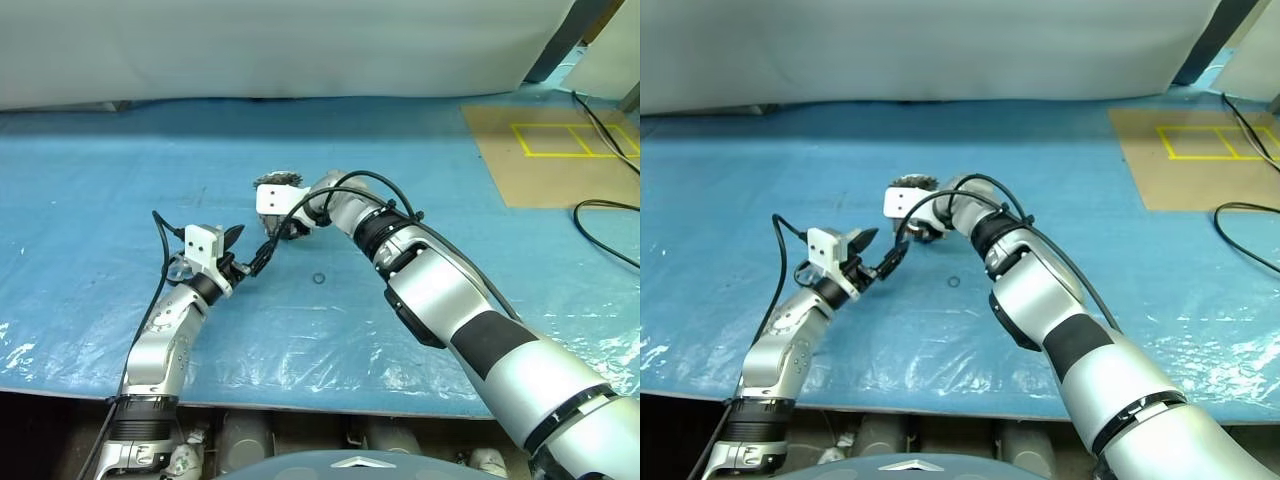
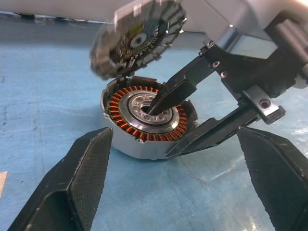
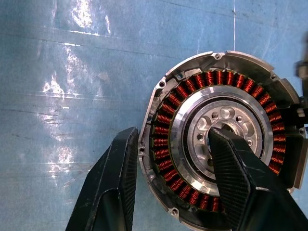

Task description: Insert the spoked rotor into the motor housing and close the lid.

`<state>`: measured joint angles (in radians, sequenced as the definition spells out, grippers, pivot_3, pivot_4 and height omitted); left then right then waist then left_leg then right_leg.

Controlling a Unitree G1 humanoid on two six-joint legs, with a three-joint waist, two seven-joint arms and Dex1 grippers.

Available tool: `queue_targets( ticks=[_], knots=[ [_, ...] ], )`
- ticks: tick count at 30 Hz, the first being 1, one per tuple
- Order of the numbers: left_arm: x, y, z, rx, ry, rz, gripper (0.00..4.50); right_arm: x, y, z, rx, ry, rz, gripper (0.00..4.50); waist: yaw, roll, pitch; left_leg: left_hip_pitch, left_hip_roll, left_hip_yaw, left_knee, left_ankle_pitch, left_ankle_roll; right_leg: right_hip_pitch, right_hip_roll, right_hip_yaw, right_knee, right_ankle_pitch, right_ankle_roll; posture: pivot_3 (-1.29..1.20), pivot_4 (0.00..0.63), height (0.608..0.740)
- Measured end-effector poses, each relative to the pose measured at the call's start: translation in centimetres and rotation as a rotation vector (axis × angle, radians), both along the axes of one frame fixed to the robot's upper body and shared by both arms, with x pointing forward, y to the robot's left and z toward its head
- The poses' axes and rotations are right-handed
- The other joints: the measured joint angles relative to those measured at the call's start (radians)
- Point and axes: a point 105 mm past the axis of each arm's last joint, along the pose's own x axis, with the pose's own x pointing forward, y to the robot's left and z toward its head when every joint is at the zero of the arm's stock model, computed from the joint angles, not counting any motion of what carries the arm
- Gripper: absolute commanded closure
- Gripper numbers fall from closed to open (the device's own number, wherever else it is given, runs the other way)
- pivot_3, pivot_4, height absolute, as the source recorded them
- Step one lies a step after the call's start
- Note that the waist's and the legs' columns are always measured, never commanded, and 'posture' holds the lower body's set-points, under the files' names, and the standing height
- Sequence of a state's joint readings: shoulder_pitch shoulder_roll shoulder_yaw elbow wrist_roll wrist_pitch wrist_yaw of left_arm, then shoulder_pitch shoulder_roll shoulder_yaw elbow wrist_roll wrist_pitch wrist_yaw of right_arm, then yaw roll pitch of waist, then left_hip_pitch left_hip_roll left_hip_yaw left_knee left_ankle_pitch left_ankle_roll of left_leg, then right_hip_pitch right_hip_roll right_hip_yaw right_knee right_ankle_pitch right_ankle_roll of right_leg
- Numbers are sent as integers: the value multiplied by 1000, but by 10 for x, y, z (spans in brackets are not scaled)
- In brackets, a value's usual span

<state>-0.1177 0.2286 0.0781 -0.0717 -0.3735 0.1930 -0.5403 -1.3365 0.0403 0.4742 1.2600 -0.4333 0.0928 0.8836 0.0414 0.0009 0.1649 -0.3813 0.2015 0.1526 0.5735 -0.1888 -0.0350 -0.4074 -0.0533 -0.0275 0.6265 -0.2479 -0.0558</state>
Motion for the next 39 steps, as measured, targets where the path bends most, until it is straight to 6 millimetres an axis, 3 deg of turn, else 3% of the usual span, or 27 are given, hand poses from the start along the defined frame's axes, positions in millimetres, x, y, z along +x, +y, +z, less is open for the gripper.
queue_targets(
  ticks=[10,15,23,28,34,39],
  knots=[
    [0,0,-1,-6,4,-11,141,-6,-1,4,-5,68,27,2596,0,0,0,-1,0,0,1,0,0,0,0,0,0,0,0,0,150,740],
    [-1,2,2,-28,6,-38,141,-27,0,7,19,232,59,2596,2,0,0,-3,1,-1,1,2,3,-1,0,-1,0,0,0,0,150,740],
    [0,9,6,-34,1,-32,141,-80,6,3,29,414,30,2596,2,0,0,0,1,-2,0,0,0,1,1,-1,0,1,0,0,150,740],
    [-3,9,4,-35,16,-37,141,-93,8,1,22,458,-26,2596,3,0,0,3,0,-2,0,0,-1,2,1,1,0,0,0,0,150,740],
    [-3,9,4,-32,19,-41,141,-91,8,-6,-1,415,-34,2596,2,0,0,13,0,-2,-2,0,-1,10,0,4,-1,0,0,0,150,740],
    [-3,8,5,-32,16,-51,141,-91,8,-12,-16,385,-25,1090,2,0,0,15,0,-2,-2,0,-1,11,0,5,0,0,1,0,150,740]
  ],
)
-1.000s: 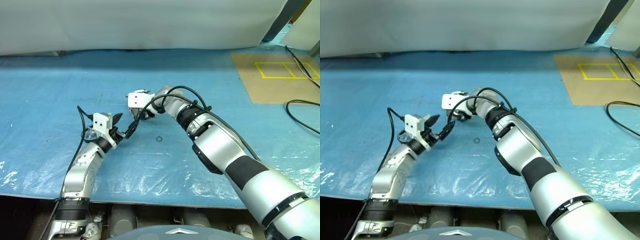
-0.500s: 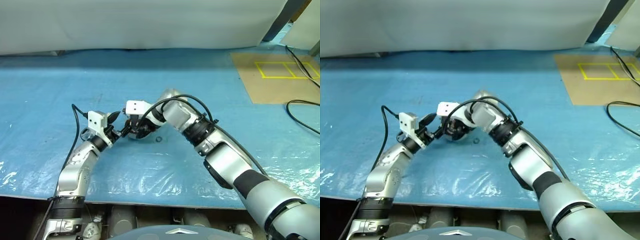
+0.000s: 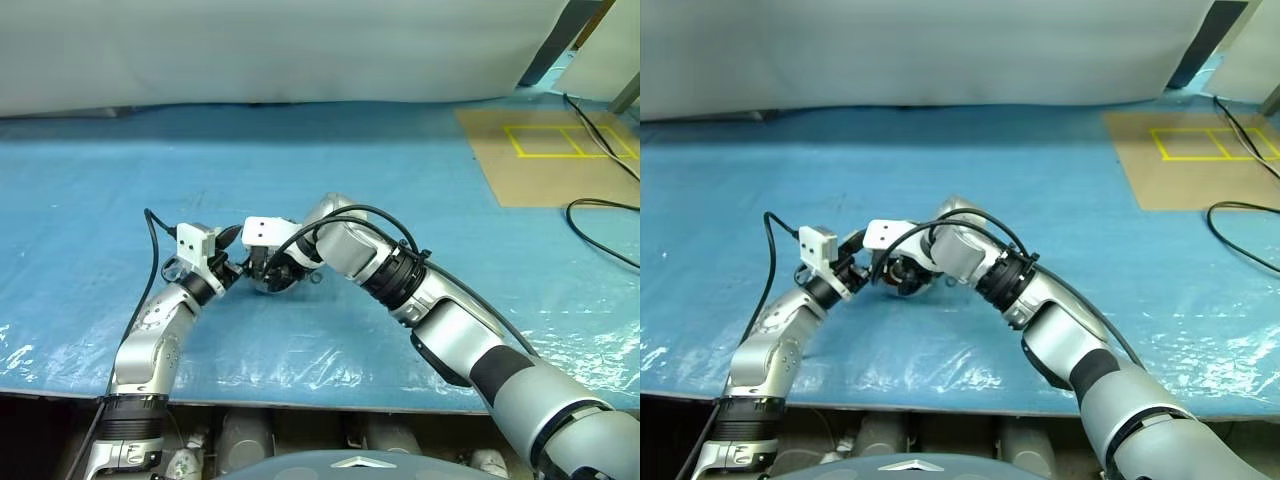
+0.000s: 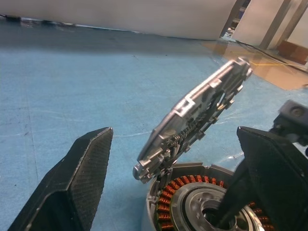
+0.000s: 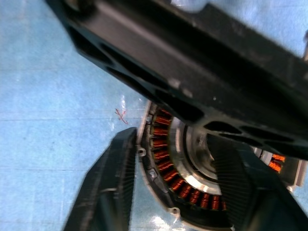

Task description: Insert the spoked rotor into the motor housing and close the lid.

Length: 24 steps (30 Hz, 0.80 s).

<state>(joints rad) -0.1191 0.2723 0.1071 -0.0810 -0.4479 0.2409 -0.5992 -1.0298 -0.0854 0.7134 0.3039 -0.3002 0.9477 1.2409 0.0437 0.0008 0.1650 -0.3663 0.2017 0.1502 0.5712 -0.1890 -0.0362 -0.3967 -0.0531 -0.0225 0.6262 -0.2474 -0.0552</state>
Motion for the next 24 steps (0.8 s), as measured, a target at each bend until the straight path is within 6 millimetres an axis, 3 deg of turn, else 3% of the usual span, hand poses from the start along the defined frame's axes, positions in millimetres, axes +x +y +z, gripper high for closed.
queue_targets(
  ticks=[1,7,16,21,24],
  knots=[
    [0,0,0,0,0,-1,141,-1,0,0,-1,8,7,822,3,0,0,0,0,0,0,0,0,1,0,0,0,0,0,0,150,740],
    [2,-2,3,0,-8,-9,141,5,-16,11,-14,48,-42,822,9,0,0,-4,0,0,1,0,0,-1,-1,0,-2,0,0,0,150,740],
    [5,-6,6,-1,-13,-27,141,-1,-29,43,37,64,-36,822,1,0,0,-5,0,0,-5,0,-1,-5,0,-1,-3,3,5,0,150,740],
    [8,-8,7,-1,-17,-39,141,-5,-26,76,129,76,-22,822,3,0,0,-5,0,0,-4,0,-1,-5,0,-1,-3,3,4,0,150,740],
    [6,-8,7,5,-9,-57,141,2,-52,79,142,57,-59,822,19,-1,0,-5,-1,1,-4,0,-1,-4,-1,-1,-3,2,4,0,150,740]
  ],
)
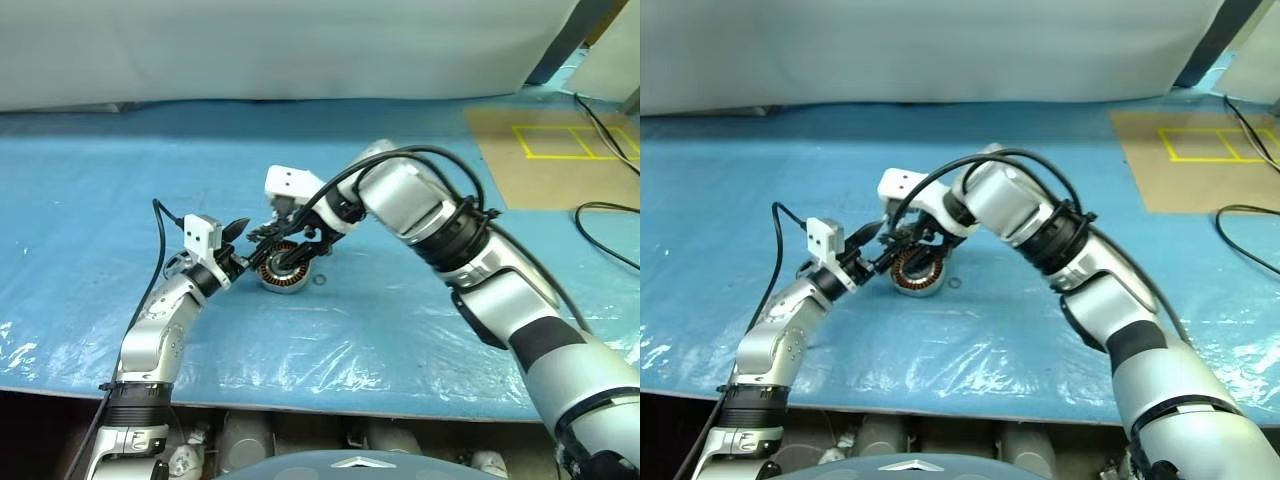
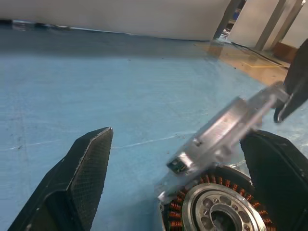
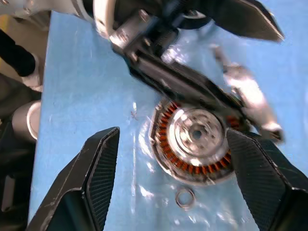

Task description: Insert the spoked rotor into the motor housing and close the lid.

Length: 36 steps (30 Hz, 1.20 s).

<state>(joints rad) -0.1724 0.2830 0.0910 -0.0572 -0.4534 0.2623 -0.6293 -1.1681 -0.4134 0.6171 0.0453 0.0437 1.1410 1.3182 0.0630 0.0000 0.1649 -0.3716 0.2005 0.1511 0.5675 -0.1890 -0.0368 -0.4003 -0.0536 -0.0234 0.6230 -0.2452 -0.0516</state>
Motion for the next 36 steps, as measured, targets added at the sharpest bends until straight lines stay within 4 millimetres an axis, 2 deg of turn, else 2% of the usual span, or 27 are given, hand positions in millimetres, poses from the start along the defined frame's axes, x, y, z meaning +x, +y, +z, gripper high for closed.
queue_targets(
  ticks=[2,5,6,12,15,19,24,29,36],
  knots=[
    [-8,2,-2,4,8,-31,141,4,-22,-9,-5,-20,-25,822,8,-1,0,0,0,1,0,0,0,0,0,0,0,1,1,0,150,740],
    [-28,1,-3,5,27,-114,141,-1,-61,-33,1,-31,-36,822,14,-1,0,-1,0,2,-1,0,0,-1,0,0,0,1,1,0,150,740],
    [-30,2,-3,10,32,-127,141,-1,-69,-39,4,-36,-45,822,13,-1,0,-1,0,2,-1,0,0,-2,0,0,0,1,1,0,150,740],
    [-46,-6,7,34,9,-233,141,6,-88,-50,248,-179,-162,822,4,-1,0,2,1,4,0,0,0,-1,1,3,0,-2,-3,0,150,740],
    [-48,-6,6,48,16,-247,141,4,-89,-66,317,-189,-232,822,4,-1,0,2,1,7,2,0,0,0,1,3,0,-2,-3,0,150,740],
    [-46,-8,7,58,29,-261,141,-4,-74,-85,448,-95,-320,822,5,-1,0,2,1,11,2,0,1,-1,1,3,0,-2,-3,0,150,740],
    [-46,-6,7,86,68,-283,141,-5,-71,-89,501,-51,-359,822,5,-1,0,2,1,11,2,0,1,-1,1,4,0,-2,-3,0,150,740],
    [-51,10,7,140,99,-277,141,-3,-76,-99,489,-45,-369,822,3,-1,0,2,1,12,1,0,0,-1,1,4,-1,-2,-3,0,150,740],
    [-40,38,16,159,56,-154,141,1,-76,-98,496,-46,-365,822,4,-1,0,2,1,12,2,0,0,-1,1,4,-1,-2,-3,0,150,740]
  ],
)
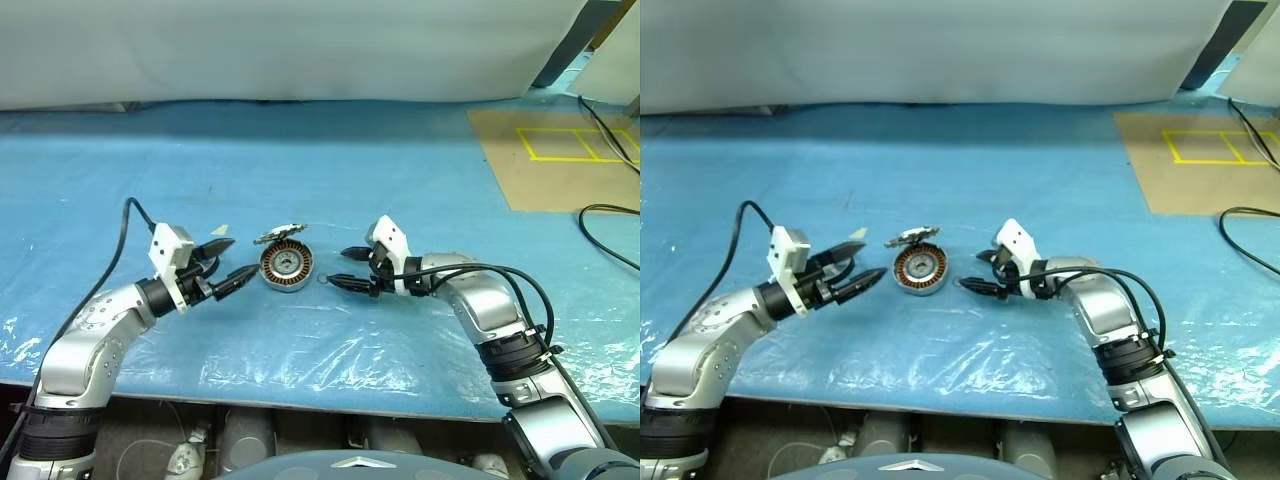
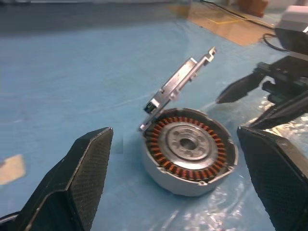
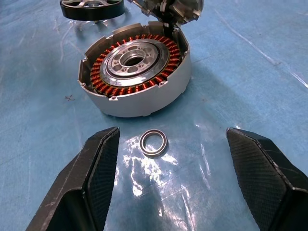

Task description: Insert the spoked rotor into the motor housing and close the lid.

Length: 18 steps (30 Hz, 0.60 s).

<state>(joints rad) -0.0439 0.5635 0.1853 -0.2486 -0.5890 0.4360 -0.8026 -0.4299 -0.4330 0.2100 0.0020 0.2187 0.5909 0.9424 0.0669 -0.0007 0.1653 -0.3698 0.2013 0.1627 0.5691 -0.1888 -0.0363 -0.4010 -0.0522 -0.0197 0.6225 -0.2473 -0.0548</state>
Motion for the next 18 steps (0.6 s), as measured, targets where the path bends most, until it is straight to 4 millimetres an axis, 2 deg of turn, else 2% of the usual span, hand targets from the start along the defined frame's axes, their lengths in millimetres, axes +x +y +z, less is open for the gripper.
queue_targets(
  ticks=[4,9,13,18],
  knots=[
    [-13,-6,-9,-12,48,-39,141,3,-3,-1,-4,7,-7,822,0,0,0,0,0,0,-1,0,0,0,0,0,-1,0,0,0,150,740],
    [-38,-32,-19,-36,155,-192,141,3,-5,-2,-11,11,-5,822,1,0,0,0,0,1,-3,0,0,-1,0,0,-1,0,0,0,150,740],
    [-29,-39,-11,-54,110,-203,141,5,-6,-5,-17,22,-18,822,2,0,0,1,0,1,-1,0,0,0,0,0,0,0,0,0,150,740],
    [-3,-49,-4,-62,40,-190,141,6,-5,-5,-15,19,-30,822,1,0,0,0,0,1,0,0,0,0,0,0,0,0,0,0,150,740]
  ],
)
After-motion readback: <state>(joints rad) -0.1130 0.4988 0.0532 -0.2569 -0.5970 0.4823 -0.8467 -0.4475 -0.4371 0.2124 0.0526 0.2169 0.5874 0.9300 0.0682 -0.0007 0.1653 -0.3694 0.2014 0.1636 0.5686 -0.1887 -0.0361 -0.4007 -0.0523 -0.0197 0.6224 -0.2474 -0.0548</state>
